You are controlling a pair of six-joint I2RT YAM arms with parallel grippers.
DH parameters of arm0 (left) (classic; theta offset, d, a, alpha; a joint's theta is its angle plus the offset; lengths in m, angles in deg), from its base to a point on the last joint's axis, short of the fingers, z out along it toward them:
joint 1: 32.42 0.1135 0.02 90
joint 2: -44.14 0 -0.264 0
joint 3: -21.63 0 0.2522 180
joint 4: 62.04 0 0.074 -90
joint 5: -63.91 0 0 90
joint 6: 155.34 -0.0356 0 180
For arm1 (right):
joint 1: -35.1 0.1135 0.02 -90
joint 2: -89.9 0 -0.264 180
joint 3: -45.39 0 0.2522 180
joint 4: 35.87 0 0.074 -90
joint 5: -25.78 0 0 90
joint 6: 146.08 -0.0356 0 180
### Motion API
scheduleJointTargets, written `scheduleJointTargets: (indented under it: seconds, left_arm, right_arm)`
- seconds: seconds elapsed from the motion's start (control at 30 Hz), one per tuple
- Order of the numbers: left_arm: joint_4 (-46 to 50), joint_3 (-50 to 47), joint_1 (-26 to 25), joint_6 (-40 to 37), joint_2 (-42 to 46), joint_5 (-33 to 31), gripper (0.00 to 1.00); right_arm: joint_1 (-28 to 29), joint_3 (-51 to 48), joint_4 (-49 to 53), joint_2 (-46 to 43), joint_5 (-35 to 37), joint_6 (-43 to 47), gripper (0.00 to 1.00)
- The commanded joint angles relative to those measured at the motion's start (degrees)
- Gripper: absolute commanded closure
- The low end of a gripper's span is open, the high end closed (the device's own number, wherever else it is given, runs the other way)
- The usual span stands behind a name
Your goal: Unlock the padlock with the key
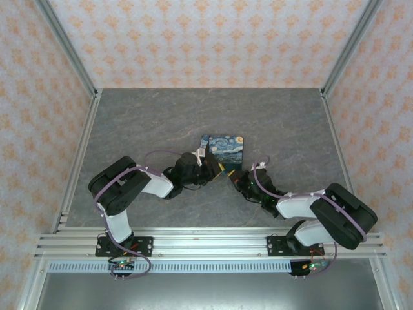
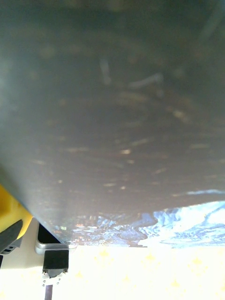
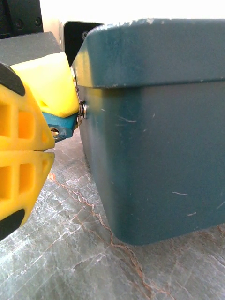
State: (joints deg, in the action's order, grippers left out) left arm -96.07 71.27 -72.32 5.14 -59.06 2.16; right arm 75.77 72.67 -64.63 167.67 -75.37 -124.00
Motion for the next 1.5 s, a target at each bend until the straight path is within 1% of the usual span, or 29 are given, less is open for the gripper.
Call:
scheduleJointTargets:
  seconds: [0.0,0.8,0.93,1.07,1.27,1.47]
  left_arm:
    - [-0.7,0.3,-0.3,0.1,1.7,0.0,1.0]
    - [0.9,0.2,-0.9,-0.6,1.5,-1.1,1.0]
    - [0.5,0.5,-0.9,0.2,1.7,-0.4,1.0]
    - [-2.1,0.7,-1.0,3.0,1.8,1.2,1.0]
    - [-5.7,0.8,-1.0,6.9,2.6,2.6,1.0]
    - [-7.0,1.5,-1.4,9.1,3.6,2.3,1.0]
  right_arm:
    - [-0.1,2.1,-2.6,-0.1,-1.6,0.2,1.0]
    - [-0.1,2.6,0.0,-2.7,-1.4,0.7,1.0]
    - [-0.1,2.7,-0.3,-2.1,-1.5,1.1,1.0]
    - [-1.1,1.6,-2.6,-1.5,-1.4,1.4,1.0]
    - [-4.5,0.8,-7.6,-1.0,-5.7,1.3,1.0]
    - [-5.4,2.9,-8.5,0.3,-9.6,1.7,1.0]
